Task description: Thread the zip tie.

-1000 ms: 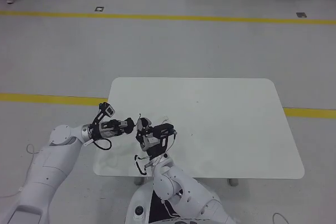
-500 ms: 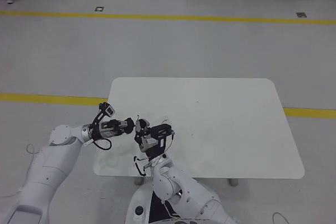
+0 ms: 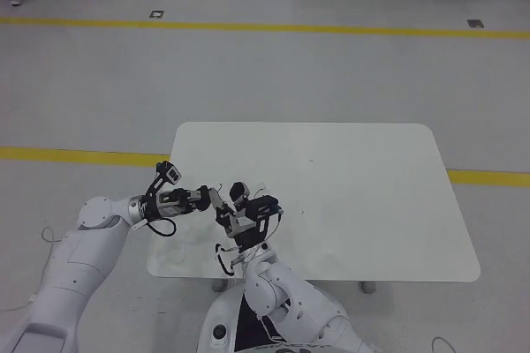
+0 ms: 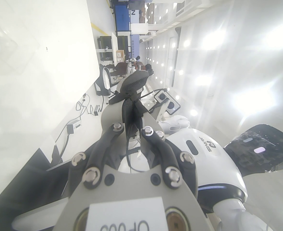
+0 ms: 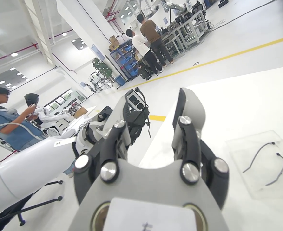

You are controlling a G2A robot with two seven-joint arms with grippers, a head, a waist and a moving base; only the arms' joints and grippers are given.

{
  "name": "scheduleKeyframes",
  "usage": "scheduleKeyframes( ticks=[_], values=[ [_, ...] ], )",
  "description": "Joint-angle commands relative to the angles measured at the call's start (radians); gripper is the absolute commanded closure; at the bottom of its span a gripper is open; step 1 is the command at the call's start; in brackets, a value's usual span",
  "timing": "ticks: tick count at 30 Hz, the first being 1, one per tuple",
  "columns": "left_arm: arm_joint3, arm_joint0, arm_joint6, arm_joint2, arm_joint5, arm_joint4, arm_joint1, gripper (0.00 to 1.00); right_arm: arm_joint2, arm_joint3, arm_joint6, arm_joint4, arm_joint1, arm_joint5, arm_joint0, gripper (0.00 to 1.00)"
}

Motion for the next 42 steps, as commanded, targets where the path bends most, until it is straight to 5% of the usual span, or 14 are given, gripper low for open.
scheduleKeyframes(
  ticks=[1, 11, 15, 21, 26, 29, 31, 37, 42],
  values=[
    [0.000, 0.000, 0.000, 0.000, 0.000, 0.000, 0.000, 1.00, 0.000, 0.000, 0.000, 0.000, 0.000, 0.000, 0.000, 0.00],
    [-0.016, 0.005, 0.029, -0.002, 0.016, -0.009, 0.000, 1.00, 0.001, -0.001, -0.001, -0.005, 0.000, 0.003, 0.001, 0.00],
    [-0.052, 0.023, 0.086, -0.044, 0.130, -0.054, 0.011, 1.00, -0.010, 0.002, -0.066, -0.225, 0.012, 0.086, 0.005, 0.00],
    [-0.082, 0.051, 0.070, -0.116, 0.301, -0.159, 0.030, 1.00, -0.020, 0.030, -0.157, -0.533, 0.033, 0.211, 0.007, 0.00],
    [-0.107, 0.074, 0.087, -0.141, 0.426, -0.242, 0.034, 1.00, -0.036, 0.063, -0.197, -0.603, 0.041, 0.254, 0.025, 0.00],
    [-0.137, 0.089, 0.126, -0.141, 0.432, -0.228, 0.035, 1.00, -0.061, 0.127, -0.234, -0.603, 0.050, 0.254, 0.084, 0.00],
    [-0.159, 0.091, 0.161, -0.152, 0.354, -0.194, 0.036, 1.00, -0.061, 0.127, -0.234, -0.603, 0.050, 0.254, 0.084, 0.00],
    [-0.160, 0.092, 0.167, -0.151, 0.356, -0.195, 0.036, 1.00, -0.061, 0.127, -0.234, -0.603, 0.050, 0.254, 0.084, 0.00],
    [-0.195, 0.108, 0.160, -0.132, 0.462, -0.269, 0.030, 1.00, -0.080, 0.136, -0.219, -0.603, 0.060, 0.254, 0.104, 0.00]
  ],
)
